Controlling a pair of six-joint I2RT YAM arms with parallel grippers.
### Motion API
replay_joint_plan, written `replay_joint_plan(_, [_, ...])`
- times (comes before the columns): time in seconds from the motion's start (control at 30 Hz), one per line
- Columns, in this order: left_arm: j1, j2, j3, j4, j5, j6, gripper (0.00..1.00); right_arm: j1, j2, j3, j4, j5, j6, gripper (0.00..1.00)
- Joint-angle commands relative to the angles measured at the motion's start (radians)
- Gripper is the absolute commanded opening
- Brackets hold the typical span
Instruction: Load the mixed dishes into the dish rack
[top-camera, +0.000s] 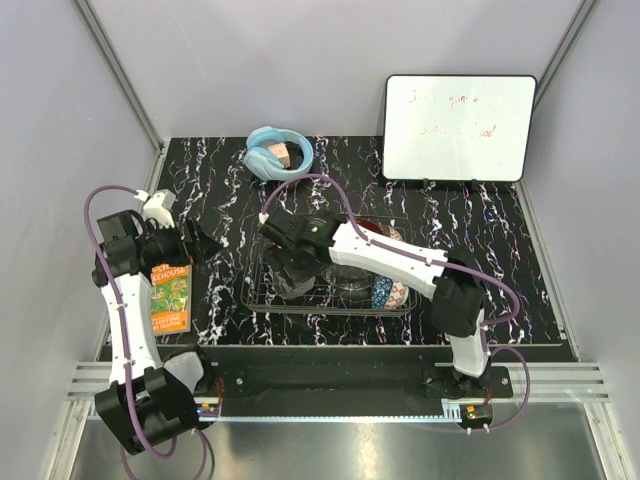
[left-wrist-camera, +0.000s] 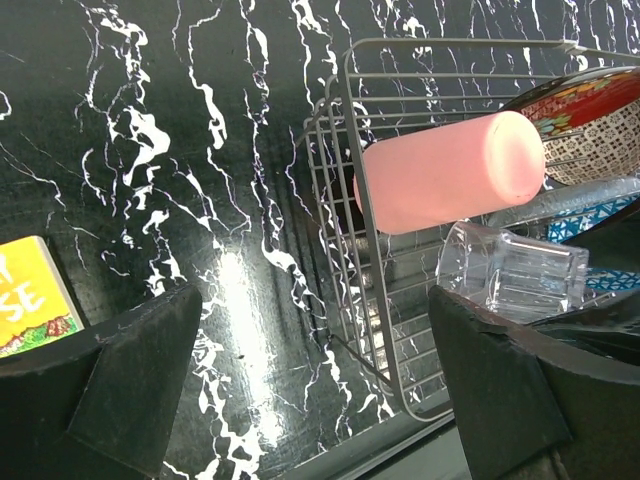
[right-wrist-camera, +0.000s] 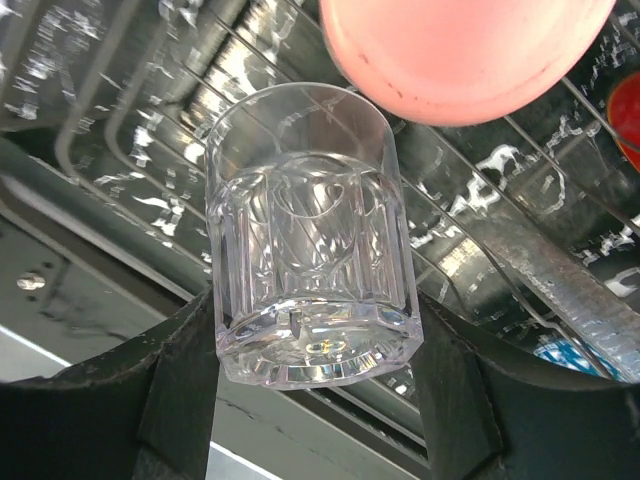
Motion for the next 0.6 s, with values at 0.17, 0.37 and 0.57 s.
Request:
replay_joint_plan(0.17, [0.005, -0.028, -0.006, 0.054, 0.009, 0.028, 0.99, 0.015, 0.097, 0.128, -0.149, 0.053, -0.058, 0.03])
replay_joint_plan(0.37, [0.004, -0.049, -0.007, 0.051, -0.002, 0.027, 0.99, 0.017, 0.148, 0.153, -0.172, 0.034, -0.086, 0.07])
replay_joint_plan(0.57, [0.004, -0.060, -0.004, 0.045, -0.006, 0.033, 0.99, 0.027, 0.191, 0.180, -0.175, 0.018, -0.104, 0.14])
